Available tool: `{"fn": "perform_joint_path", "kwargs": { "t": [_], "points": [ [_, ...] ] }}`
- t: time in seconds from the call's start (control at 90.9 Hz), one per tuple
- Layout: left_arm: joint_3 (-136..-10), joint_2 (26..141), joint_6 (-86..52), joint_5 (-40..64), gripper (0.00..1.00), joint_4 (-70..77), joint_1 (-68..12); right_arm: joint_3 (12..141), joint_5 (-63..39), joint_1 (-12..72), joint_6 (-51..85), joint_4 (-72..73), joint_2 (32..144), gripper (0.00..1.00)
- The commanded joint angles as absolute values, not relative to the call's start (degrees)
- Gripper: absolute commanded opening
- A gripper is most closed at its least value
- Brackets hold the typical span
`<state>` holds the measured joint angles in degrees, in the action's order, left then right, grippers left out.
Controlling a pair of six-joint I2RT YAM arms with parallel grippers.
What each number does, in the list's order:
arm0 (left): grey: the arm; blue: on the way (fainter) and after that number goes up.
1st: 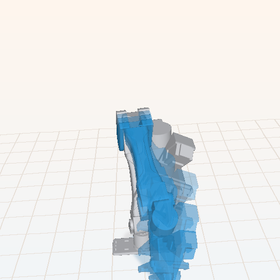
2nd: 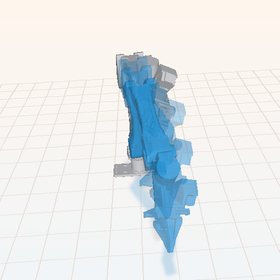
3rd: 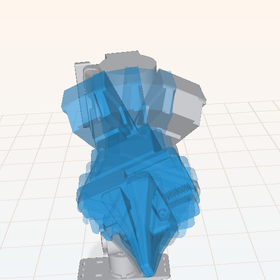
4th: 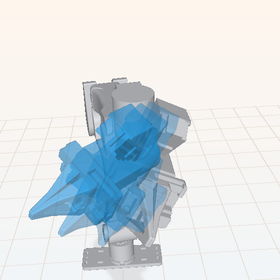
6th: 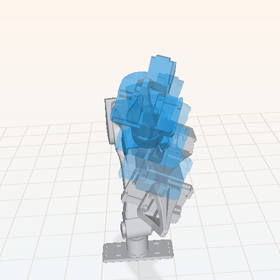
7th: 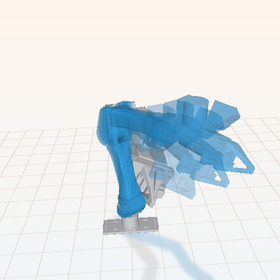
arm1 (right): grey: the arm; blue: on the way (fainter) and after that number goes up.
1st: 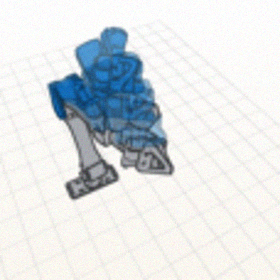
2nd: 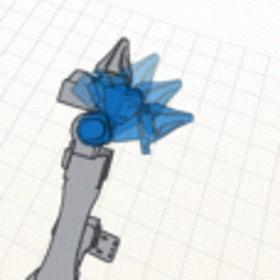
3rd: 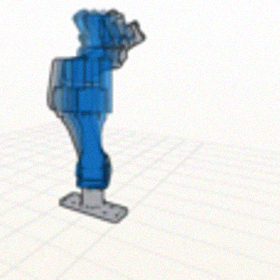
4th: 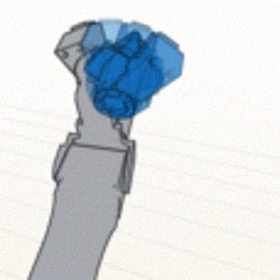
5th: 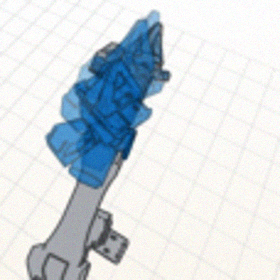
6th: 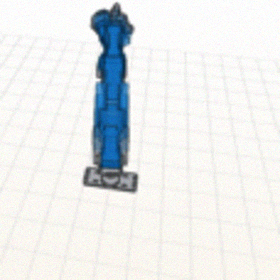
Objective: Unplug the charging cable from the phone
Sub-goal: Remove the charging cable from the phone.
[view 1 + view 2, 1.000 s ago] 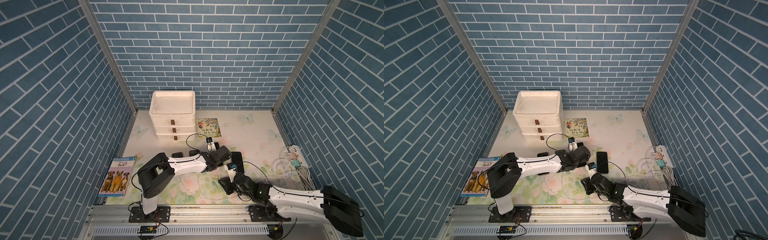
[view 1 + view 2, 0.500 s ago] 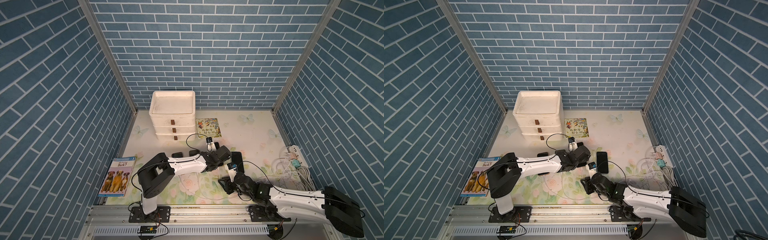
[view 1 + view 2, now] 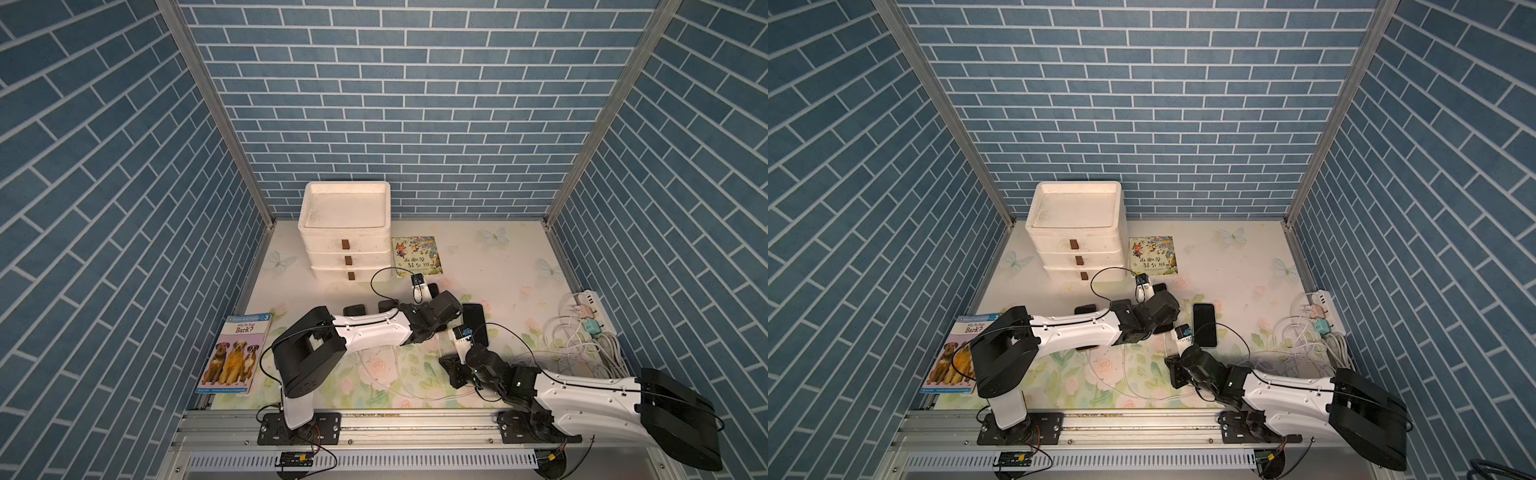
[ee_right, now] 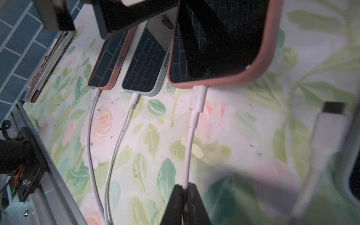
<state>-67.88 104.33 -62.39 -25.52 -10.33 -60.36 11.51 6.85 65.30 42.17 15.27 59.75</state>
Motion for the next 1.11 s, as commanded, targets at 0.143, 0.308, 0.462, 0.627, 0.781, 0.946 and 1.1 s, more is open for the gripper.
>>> {"fn": "perform_joint_path", "kwargs": {
  "t": [0.143, 0.308, 0.462, 0.627, 0.781, 0.946, 1.1],
  "points": [
    [-67.83, 102.35, -62.56, -27.84, 0.00, -8.36, -60.51, 11.20, 8.12, 65.12, 39.89, 13.21, 56.70, 0.00],
    [-69.30, 100.56, -62.00, -31.37, 0.00, -8.81, -60.08, 10.53, 7.26, 65.09, 39.80, 11.90, 55.60, 0.00],
    [-70.22, 98.91, -61.89, -33.75, 0.00, -8.55, -59.70, 10.76, 7.16, 65.13, 39.76, 11.78, 56.53, 0.00],
    [-70.83, 98.44, -61.38, -34.14, 0.00, -8.03, -59.59, 11.22, 7.15, 65.12, 39.72, 11.30, 57.64, 0.00],
    [-71.36, 99.45, -61.08, -34.05, 0.00, -9.44, -59.59, 11.52, 7.25, 65.12, 39.72, 10.12, 57.73, 0.00],
    [-69.60, 100.50, -61.13, -33.49, 0.00, -10.87, -59.42, 12.18, 6.30, 65.12, 39.64, 9.10, 59.40, 0.00],
    [-67.96, 101.19, -61.24, -32.81, 0.00, -11.76, -59.25, 13.11, 4.66, 65.06, 39.96, 7.27, 61.00, 0.00]
  ]
}}
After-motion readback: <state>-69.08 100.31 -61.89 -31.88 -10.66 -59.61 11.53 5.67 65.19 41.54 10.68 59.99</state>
